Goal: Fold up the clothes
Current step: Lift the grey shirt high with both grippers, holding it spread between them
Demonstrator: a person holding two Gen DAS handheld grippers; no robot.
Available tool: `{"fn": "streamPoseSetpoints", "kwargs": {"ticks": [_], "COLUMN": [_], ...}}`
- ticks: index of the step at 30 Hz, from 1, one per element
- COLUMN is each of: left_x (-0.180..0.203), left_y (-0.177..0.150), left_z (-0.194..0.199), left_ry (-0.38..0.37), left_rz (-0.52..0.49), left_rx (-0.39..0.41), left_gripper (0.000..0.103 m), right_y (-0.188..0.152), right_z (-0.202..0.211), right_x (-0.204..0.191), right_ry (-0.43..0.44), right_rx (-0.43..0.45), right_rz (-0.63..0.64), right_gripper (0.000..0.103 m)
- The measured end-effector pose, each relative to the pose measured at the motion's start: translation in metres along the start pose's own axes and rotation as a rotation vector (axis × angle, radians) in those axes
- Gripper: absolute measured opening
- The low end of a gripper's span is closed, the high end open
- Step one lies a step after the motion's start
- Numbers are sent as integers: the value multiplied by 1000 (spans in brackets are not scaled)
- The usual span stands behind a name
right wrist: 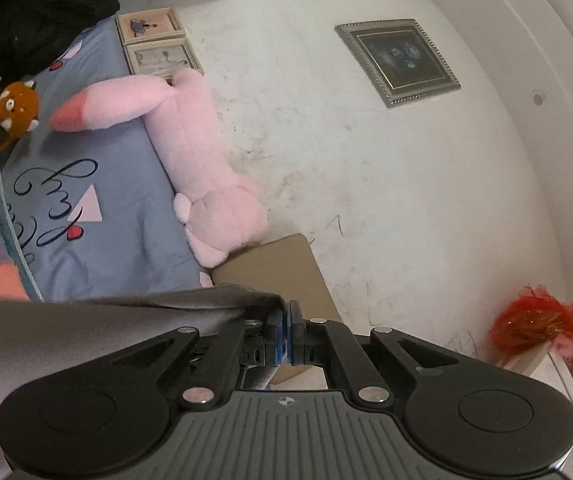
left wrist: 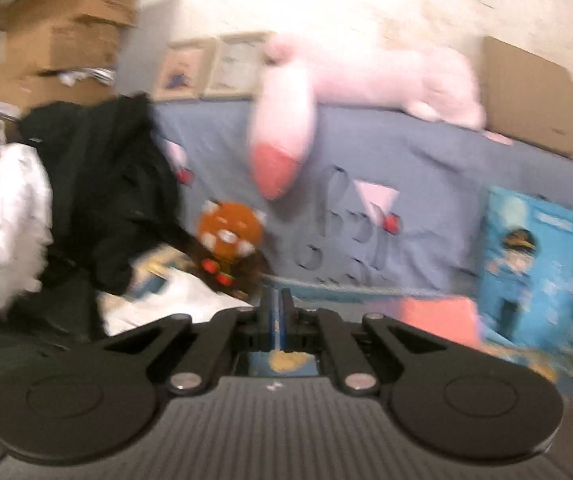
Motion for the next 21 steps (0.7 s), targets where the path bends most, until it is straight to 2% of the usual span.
{"fn": "streamPoseSetpoints", "kwargs": {"ticks": [3, 4, 5, 8, 10, 13, 18, 21], "left_x": [27, 39, 50, 78, 95, 115, 136, 158], "left_y": [-37, -54, -72, -124, -150, -180, -202, -207], "left_z": [8, 9, 10, 4, -2, -17, -47, -60], "left_ry": [-256, -334, -406, -519, -590, -682, -794, -912], "left_rz": [-44, -72, -99, -164, -181, -203, -226, -245], "left_rx": [-93, -132, -169, -265, -315, -361, -375, -381], "left_gripper": [16, 30, 37, 54, 70, 88, 89, 89], "right_y": [-7, -9, -11, -13, -13, -15, -17, -18], "right_z": [7, 10, 12, 18, 23, 33, 49, 52], "right_x": [-9, -12, -15, -19, -20, -19, -16, -16], "right_ry": [16, 20, 24, 33, 35, 37, 33, 37], "right_rx": [0, 2, 5, 8, 10, 16, 17, 8], "right_rz": [28, 37, 44, 54, 60, 77, 118, 135], "right_gripper": [1, 1, 1, 1, 1, 1, 1, 1]}}
Point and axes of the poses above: each gripper's, at about its wrist camera, not at the fingertips, and z roughly against the way its jaws point, x to its right, y to its top, the point moved 10 cm from there along -z, roughly the way its jaws point, and after that the axes turned 2 degrees about -y, right-handed, at the moved point
